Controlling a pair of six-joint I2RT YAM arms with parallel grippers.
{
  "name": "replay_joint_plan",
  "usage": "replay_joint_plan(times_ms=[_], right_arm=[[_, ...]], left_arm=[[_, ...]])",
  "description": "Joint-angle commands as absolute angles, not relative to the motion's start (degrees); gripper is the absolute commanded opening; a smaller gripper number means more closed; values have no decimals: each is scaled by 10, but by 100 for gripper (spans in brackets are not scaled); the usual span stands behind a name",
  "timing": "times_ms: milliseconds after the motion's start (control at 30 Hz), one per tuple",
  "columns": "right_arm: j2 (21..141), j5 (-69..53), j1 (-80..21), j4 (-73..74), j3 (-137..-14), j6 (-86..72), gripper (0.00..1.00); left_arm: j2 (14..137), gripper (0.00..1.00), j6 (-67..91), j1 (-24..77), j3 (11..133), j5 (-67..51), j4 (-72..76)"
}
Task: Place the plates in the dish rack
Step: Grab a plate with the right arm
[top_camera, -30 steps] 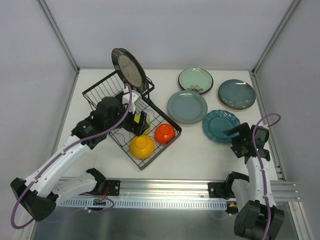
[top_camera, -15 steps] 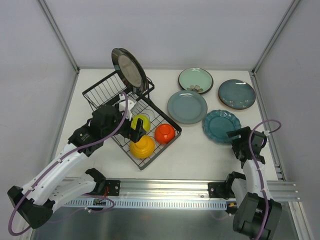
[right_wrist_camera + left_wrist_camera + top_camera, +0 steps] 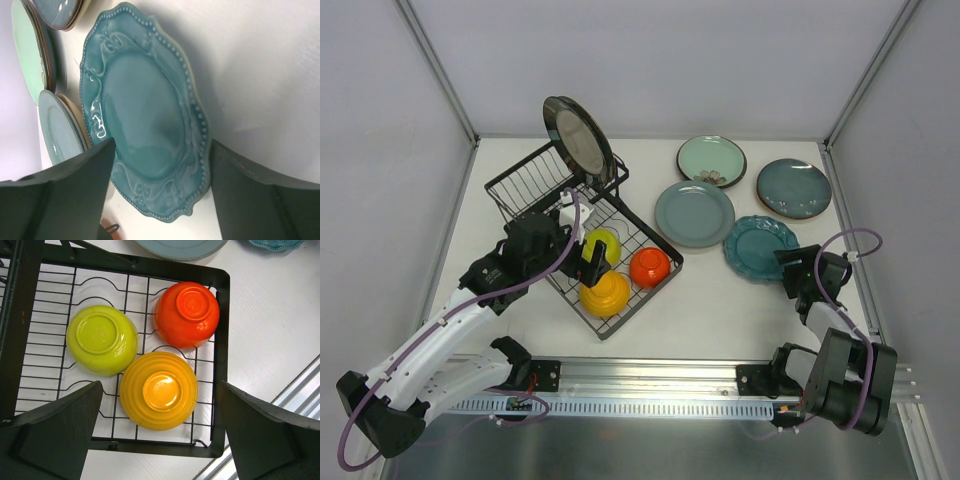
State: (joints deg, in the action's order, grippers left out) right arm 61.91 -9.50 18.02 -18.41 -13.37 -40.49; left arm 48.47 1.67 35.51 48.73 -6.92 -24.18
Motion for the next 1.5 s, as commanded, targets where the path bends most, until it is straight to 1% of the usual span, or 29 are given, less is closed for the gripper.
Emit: replay_joint_plan(times_ms=[0,33,67,133,167,200,233,300,333,367,400,667,833,1000,1067,1200,1367,1467], right_arm=[[656,-91,183,-170,-113,-411,74],[664,-90,183,-176,-113,-409,71],[670,-88,182,-177,-113,-409,63],[676,-86,183,-177,-115,-407,55],[679,-85,183,-176,-117,-406,44],[680,-84,183,-172,-120,-405,38],[680,-81,183,-157,-122,-404,25],[676,-80,183,-146,-130,-396,13],[673,-82,183,-130,-134,-393,5],[669,-85,183,-123,-137,-390,2],[652,-85,183,-114,-140,-388,1],[527,-62,183,62,-226,-355,1],[488,-75,183,164,-293,-342,1],[484,-112,182,246,-376,-326,1],[479,-136,183,258,-393,-321,1],[468,-172,183,288,-435,-309,1],[468,-228,182,328,-482,-282,1],[474,-253,171,349,-506,-271,1]], left_arm=[[480,99,5,348,481,-63,-214],[481,99,5,349,481,-64,-213],[483,99,5,348,481,-64,-214],[485,99,5,348,481,-68,-214],[486,99,5,348,480,-68,-214],[487,99,5,349,481,-69,-213],[488,99,5,348,480,-69,-212],[490,99,5,348,479,-69,-213],[490,99,5,349,479,-71,-213],[491,99,5,348,478,-71,-212],[492,99,5,349,478,-72,-212],[503,99,-7,348,480,-104,-205],[504,99,-7,349,483,-122,-194],[510,99,-9,363,496,-122,-187],[516,99,-13,380,509,-99,-187],[530,99,-35,456,535,-41,-186],[578,99,-69,543,569,45,-181],[609,99,-91,579,591,68,-167]])
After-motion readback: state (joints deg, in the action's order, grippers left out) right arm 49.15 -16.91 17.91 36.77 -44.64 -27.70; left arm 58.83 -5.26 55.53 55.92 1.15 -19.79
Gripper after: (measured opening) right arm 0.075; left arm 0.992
